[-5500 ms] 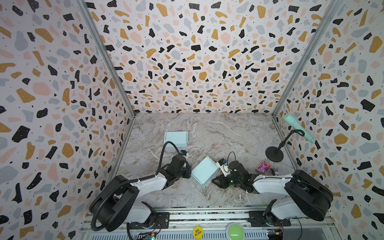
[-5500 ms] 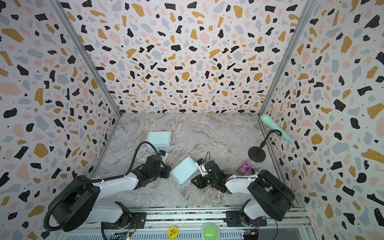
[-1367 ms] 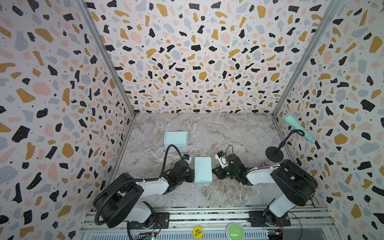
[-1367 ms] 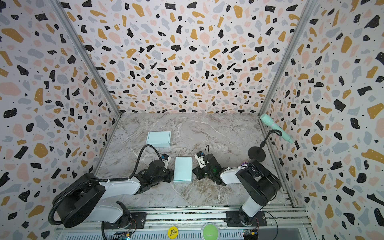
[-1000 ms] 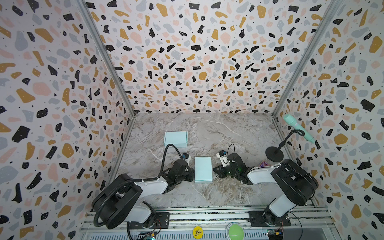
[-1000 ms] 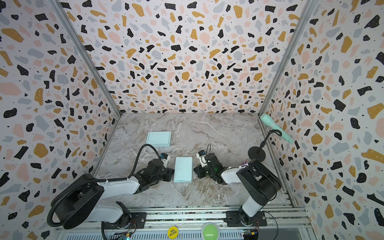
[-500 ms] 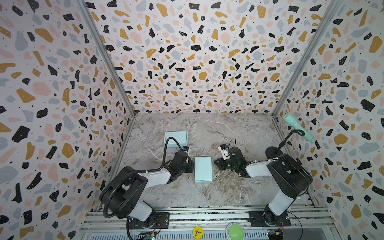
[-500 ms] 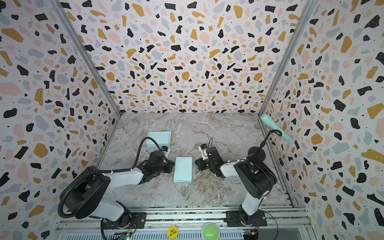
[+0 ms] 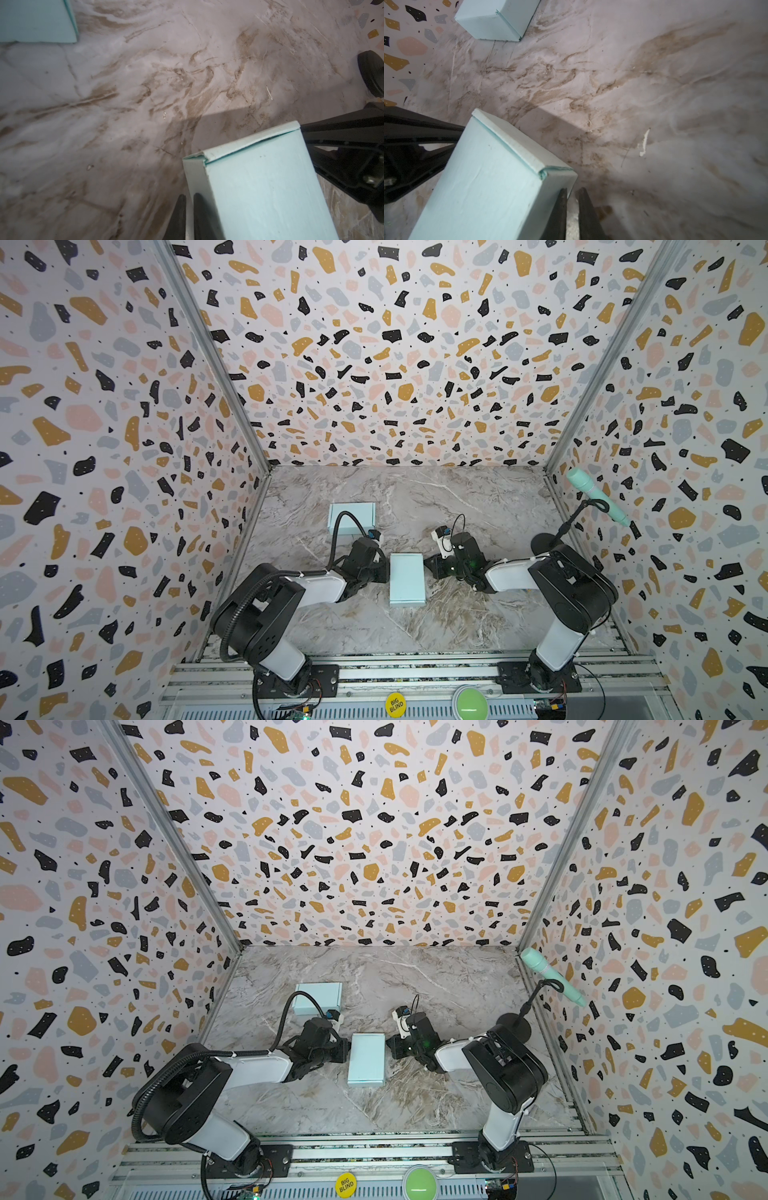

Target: Fold the paper box

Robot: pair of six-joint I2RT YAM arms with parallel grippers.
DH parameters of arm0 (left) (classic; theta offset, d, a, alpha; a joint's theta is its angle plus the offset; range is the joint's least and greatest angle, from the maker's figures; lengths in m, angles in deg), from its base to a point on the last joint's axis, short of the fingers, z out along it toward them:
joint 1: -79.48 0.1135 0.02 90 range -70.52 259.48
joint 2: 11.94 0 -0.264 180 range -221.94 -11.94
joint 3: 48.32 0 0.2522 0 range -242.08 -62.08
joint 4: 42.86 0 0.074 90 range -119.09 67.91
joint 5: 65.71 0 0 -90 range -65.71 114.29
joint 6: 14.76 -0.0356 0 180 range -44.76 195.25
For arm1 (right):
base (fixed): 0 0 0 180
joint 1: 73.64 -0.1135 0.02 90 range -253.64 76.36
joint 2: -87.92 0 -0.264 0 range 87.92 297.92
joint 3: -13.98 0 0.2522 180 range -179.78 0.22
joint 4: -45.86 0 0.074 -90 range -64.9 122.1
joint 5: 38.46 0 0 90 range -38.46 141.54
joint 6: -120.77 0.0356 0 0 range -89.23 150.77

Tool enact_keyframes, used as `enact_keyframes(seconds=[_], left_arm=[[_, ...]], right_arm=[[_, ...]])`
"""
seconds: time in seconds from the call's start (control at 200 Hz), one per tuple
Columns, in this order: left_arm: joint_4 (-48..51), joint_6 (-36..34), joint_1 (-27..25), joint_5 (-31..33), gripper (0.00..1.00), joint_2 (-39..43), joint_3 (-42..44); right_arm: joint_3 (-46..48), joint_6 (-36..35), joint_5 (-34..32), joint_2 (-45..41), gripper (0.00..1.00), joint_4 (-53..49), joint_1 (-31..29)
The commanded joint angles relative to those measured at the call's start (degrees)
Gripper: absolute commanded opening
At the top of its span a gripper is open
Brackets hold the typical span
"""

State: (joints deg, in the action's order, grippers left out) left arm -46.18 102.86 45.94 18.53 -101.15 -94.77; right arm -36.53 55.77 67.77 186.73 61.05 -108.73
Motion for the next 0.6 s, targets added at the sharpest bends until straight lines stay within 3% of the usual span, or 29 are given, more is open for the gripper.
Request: enact_keyframes(seconds=[0.0, 0.325, 0.596], left_arm=[[2.27, -0.05, -0.21, 4.19, 0.12, 3.42, -0.34], [5.75, 4.9, -0.95, 5.73, 0.23, 19.97, 9.76], [11.51, 11.33, -9.35, 8.86, 0.47, 36.85, 16.57]], right_arm=[[0.98, -0.84, -0.66, -3.88, 0.17, -1.45, 0.81], [-1.19, -4.25, -3.43, -8.7, 0.36, -9.69, 2.09], [-6.83, -7.38, -2.68, -9.44, 0.62, -15.31, 4.76]])
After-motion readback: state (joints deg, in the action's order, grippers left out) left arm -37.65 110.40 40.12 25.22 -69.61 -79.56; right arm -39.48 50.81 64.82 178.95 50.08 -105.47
